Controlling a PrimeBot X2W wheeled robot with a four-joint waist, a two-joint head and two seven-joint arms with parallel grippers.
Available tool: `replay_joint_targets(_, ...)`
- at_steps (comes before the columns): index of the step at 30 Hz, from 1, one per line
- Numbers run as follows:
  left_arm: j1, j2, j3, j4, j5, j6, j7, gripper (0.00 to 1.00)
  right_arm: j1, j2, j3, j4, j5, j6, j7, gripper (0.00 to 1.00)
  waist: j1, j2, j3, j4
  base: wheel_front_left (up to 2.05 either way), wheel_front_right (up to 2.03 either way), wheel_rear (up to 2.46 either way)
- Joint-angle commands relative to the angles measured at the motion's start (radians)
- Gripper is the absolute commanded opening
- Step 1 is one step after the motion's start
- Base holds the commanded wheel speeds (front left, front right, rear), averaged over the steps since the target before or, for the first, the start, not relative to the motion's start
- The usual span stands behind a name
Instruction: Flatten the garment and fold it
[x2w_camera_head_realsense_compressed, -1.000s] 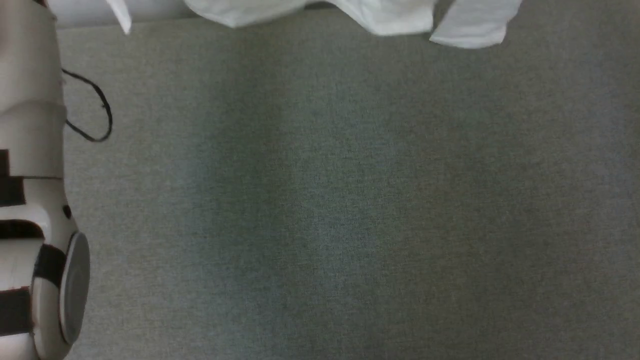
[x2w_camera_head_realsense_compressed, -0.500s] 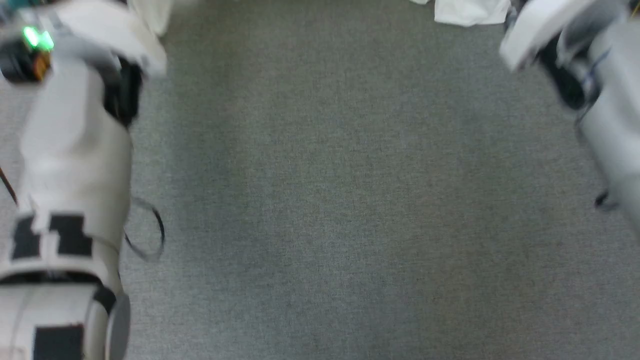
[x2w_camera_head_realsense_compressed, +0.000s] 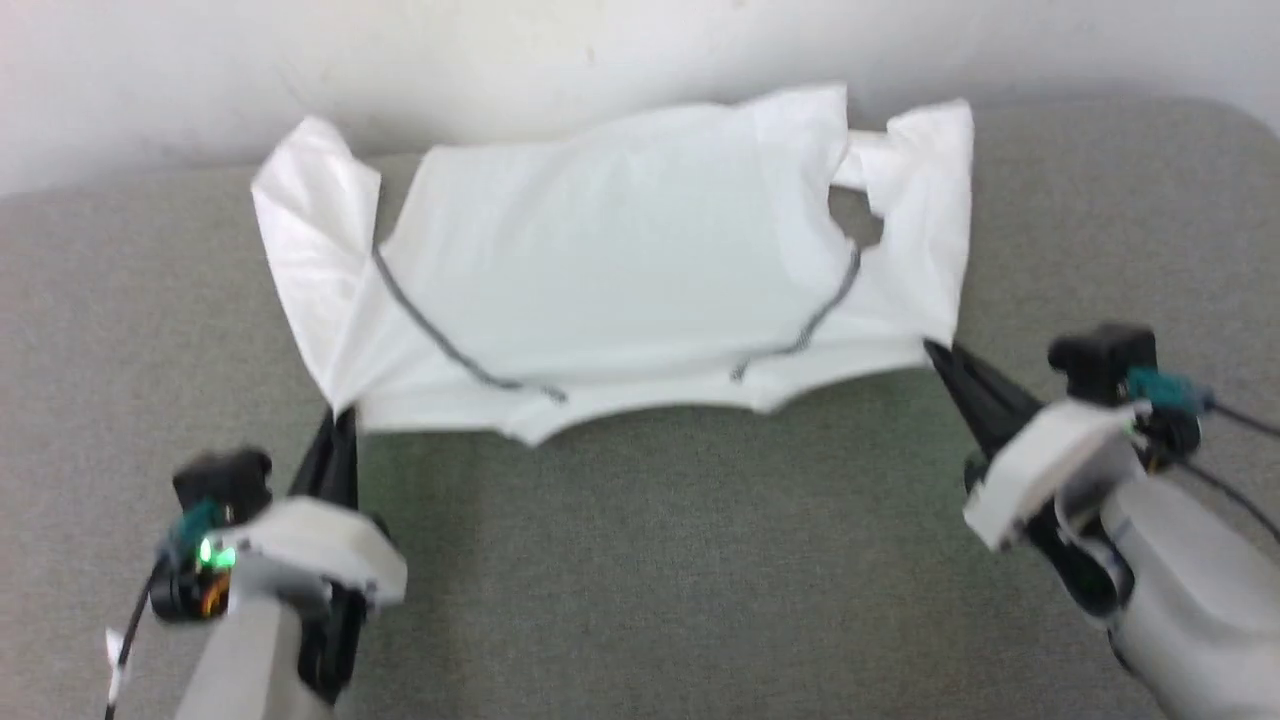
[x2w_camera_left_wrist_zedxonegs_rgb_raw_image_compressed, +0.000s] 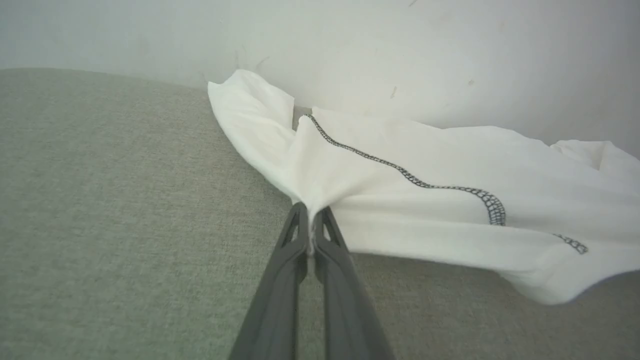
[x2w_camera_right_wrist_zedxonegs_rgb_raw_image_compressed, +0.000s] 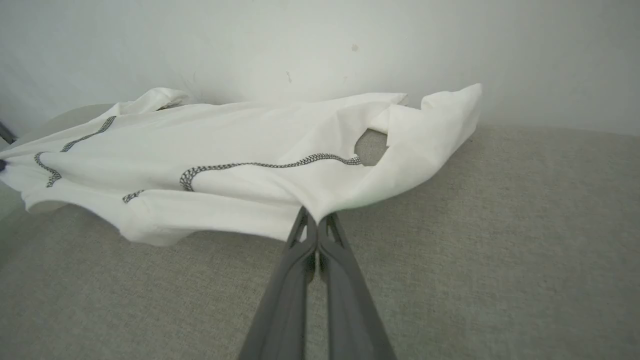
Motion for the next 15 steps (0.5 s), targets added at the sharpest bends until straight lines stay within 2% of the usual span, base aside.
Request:
replay_joint_targets(1, 0.044, 0.014, 0.006, -0.037, 0.006, 0.010, 0.010, 0.00, 0.033, -0.015, -0.017, -0.018, -0.009, -0.002, 0.002, 0.00, 0.0004, -0.0001, -0.085, -0.001, 0.00, 0.00, 0.00)
replay_joint_targets(8, 0.405, 0.022, 0.009, -0.420, -0.005, 0.082, 0.202, 0.00, 0.336, -0.039, -0.205, -0.236, -0.101, -0.002, 0.137, 0.00, 0.0004, -0.0001, -0.148, -0.004, 0.00, 0.00, 0.00)
replay_joint_targets(11, 0.539, 0.015, -0.003, -0.560, -0.013, 0.113, 0.308, 0.00, 0.486, -0.014, -0.322, -0.354, -0.164, -0.002, 0.230, 0.00, 0.0004, -0.0001, -0.163, 0.000, 0.00, 0.00, 0.00)
replay_joint_targets(15, 0.675, 0.013, -0.020, -0.694, -0.030, 0.141, 0.437, 0.00, 0.684, 0.057, -0.474, -0.538, -0.252, -0.002, 0.372, 0.00, 0.0004, -0.0001, -0.173, 0.009, 0.00, 0.00, 0.00)
